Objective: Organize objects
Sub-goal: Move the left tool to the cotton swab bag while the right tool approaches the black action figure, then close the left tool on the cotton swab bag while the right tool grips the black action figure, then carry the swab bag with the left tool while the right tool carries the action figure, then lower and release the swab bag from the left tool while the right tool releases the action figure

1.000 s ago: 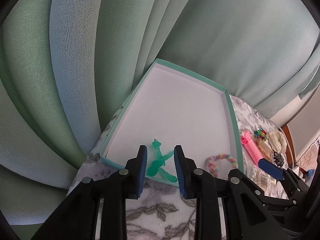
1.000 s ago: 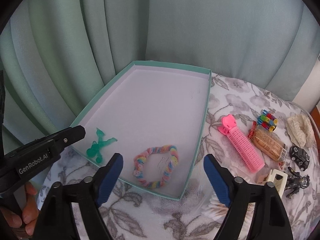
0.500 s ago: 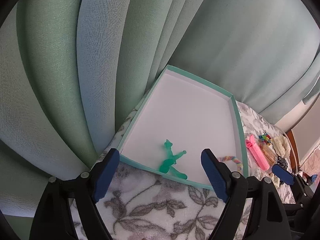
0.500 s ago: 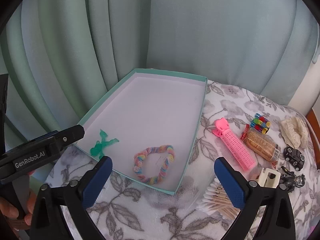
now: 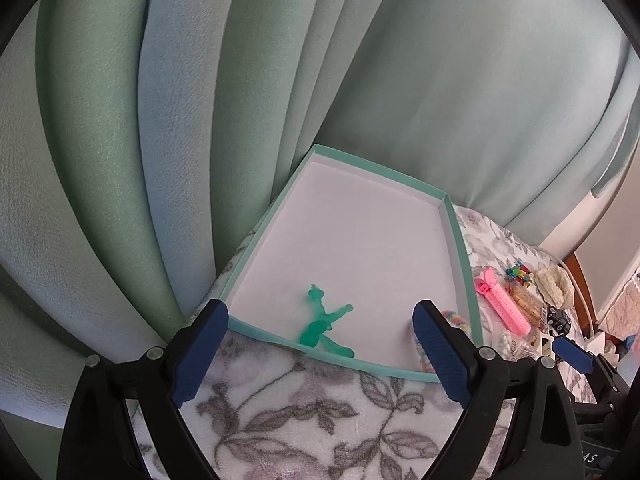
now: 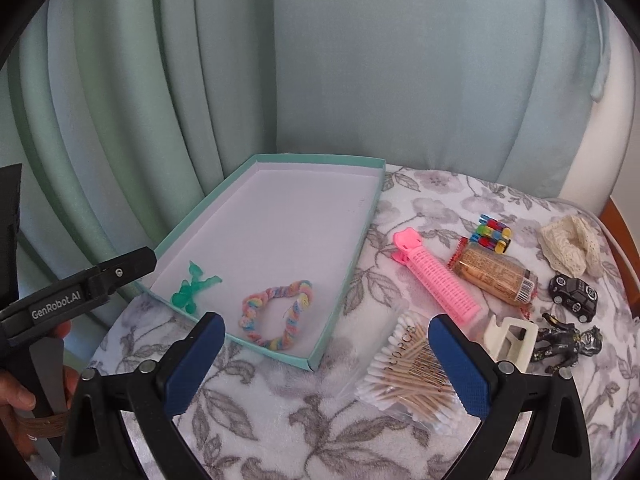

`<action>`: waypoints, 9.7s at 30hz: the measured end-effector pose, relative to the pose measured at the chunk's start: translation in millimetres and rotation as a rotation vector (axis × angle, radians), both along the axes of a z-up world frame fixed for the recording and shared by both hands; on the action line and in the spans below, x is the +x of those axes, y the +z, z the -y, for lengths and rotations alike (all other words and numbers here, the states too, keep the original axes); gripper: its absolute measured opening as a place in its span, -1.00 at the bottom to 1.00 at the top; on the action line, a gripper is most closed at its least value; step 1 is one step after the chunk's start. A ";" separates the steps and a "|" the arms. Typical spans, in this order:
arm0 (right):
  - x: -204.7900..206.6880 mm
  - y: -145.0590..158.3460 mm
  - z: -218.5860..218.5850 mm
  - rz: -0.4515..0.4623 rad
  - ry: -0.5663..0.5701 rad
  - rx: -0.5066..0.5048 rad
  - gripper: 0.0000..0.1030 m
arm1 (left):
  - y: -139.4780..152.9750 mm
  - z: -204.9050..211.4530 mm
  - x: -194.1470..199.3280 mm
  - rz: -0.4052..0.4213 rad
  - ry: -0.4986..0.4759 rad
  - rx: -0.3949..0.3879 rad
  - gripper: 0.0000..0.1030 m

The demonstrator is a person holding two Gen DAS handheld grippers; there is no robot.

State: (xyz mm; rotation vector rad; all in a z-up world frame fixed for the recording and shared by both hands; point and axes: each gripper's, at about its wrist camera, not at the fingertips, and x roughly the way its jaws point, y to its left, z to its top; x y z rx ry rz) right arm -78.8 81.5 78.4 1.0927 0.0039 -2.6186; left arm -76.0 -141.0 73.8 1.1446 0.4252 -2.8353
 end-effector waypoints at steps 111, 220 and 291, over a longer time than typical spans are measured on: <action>-4.8 -31.3 -216.8 0.101 -0.501 -0.146 -0.73 | -45.7 -223.6 -16.7 0.203 -0.498 -0.104 0.39; -62.9 18.0 -15.5 0.056 -0.149 -0.251 -0.35 | -2.3 4.8 -47.3 0.059 -0.054 0.003 0.38; -52.0 -4.5 28.1 0.103 0.003 -0.029 0.36 | -10.7 -2.5 -44.6 0.135 -0.037 -0.017 0.61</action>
